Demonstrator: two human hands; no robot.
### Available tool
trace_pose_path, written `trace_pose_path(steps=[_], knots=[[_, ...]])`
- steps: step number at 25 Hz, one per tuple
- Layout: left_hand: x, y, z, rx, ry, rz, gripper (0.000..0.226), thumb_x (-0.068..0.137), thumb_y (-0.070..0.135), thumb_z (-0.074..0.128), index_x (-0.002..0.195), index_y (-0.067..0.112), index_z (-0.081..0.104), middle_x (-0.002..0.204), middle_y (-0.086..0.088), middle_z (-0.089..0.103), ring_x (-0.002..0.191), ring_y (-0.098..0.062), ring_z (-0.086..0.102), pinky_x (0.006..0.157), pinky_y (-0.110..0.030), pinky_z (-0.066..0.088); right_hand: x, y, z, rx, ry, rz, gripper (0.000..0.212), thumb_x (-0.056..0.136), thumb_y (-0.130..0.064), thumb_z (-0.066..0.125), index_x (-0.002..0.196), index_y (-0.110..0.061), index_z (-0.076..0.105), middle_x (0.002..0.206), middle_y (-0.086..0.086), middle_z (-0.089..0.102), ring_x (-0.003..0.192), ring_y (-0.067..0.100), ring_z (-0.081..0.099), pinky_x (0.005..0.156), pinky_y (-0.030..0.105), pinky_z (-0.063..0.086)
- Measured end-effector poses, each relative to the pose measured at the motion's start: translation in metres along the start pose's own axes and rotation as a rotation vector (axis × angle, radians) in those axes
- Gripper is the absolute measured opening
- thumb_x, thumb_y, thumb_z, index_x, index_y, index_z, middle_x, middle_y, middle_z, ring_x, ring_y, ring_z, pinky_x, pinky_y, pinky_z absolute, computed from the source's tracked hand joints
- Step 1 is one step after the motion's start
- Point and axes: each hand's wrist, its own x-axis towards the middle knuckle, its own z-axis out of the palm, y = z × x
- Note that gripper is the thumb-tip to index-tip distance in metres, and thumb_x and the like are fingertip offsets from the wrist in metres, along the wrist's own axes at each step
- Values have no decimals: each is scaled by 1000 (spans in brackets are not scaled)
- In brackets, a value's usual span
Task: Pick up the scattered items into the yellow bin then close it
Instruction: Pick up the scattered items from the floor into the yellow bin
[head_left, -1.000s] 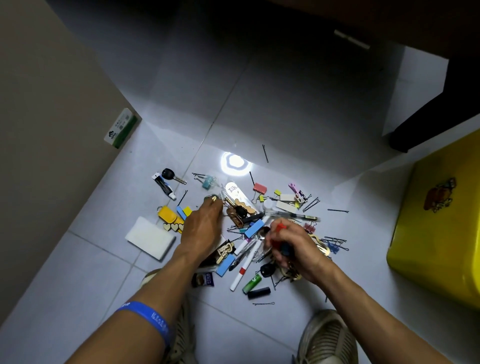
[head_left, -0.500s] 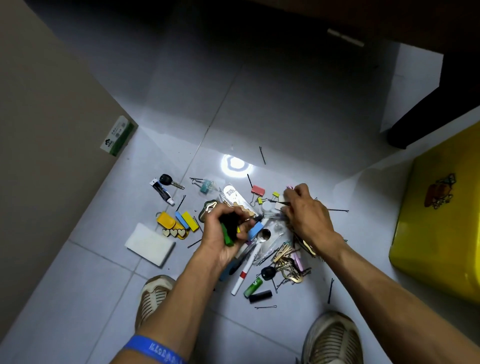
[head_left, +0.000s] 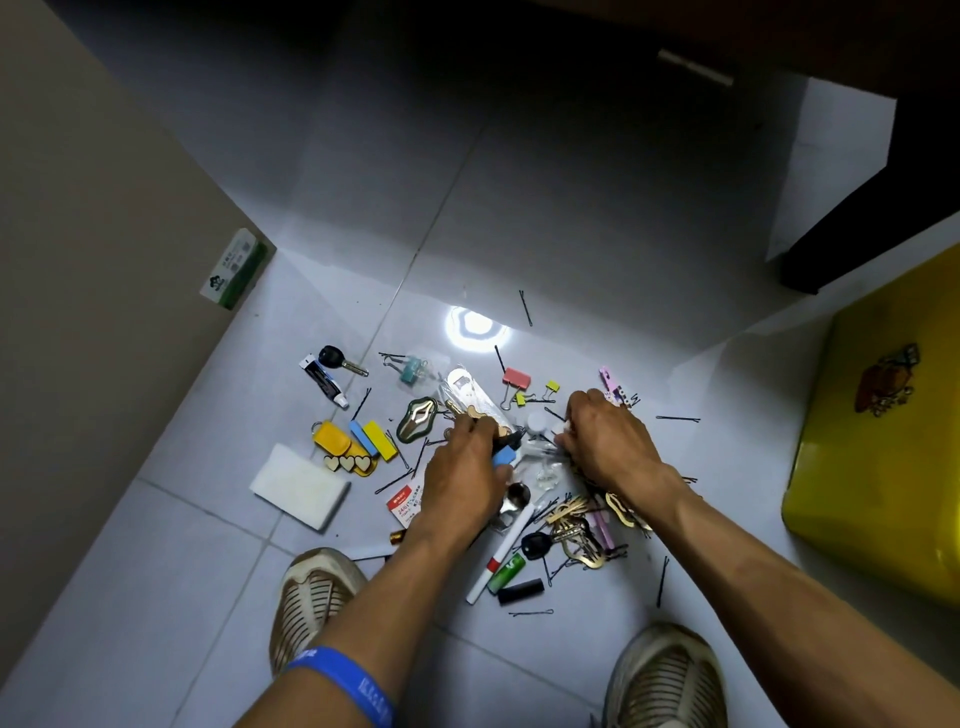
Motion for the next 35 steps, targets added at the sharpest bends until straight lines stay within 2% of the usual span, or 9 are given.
trace_pose_path(steps=[4,8,14,17,20,23,26,31,35], knots=[[4,-5,1,-81,-15,12,23,85,25,70,105,16,61,102,0,62,90,-19,59,75,-32,52,-10,2,7,55,19,-23,18,97,-30,53,103,-14,47,100,7,52,70,23,46,61,32,34],[6,-6,-1,-312,-41,-158,9,81,28,72,85,28,64,70,17,60,62,7,56,49,-7,39,-11,4,11,70,38,-11,14,100,-30,46,97,-17,42,92,3,49,62,17,43,53,27,29],[-1,-16,-13,-1335,-227,-544,18,87,20,50,90,6,60,74,-16,65,42,-15,46,35,-19,33,-13,-5,15,-64,27,-20,18,104,-29,37,104,-12,43,94,6,47,59,16,45,50,27,31],[-4,-20,-20,-1577,-330,-473,27,78,20,49,97,2,57,83,-19,68,45,-19,49,34,-17,31,-17,-8,3,248,49,54,21,102,-38,40,101,-18,47,89,-1,54,68,14,51,55,30,34],[-5,-24,-28,-1678,-323,-413,28,72,21,57,96,8,64,83,-17,68,56,-27,60,34,-18,33,-18,-21,-18,1006,-92,113,20,97,-39,55,100,-23,64,89,2,69,78,14,63,68,28,48],[-6,-30,-39,-1612,-217,-457,26,78,28,72,94,11,60,81,-12,66,59,-25,61,34,-18,36,-20,-51,-28,1723,-406,128,28,89,-29,62,114,-19,70,85,10,69,77,19,66,68,31,57],[-4,-50,-53,-1430,50,-616,19,78,20,78,72,18,61,72,-11,64,51,-23,57,37,-20,35,-14,-83,-26,1981,-667,85,33,93,-24,56,124,-14,64,87,12,63,83,28,65,64,40,58],[11,-91,-61,-295,362,-725,32,80,40,73,94,20,53,87,2,56,78,-24,54,67,-30,41,-3,-122,-15,1657,-574,221,8,83,-16,74,88,-20,70,78,7,62,65,24,66,39,24,46],[25,-97,-56,-211,274,-628,48,79,43,75,104,13,48,98,-7,57,89,-31,58,68,-33,43,1,-127,-6,1439,-452,286,8,84,-15,75,87,-21,70,70,8,66,54,17,63,36,20,38]])
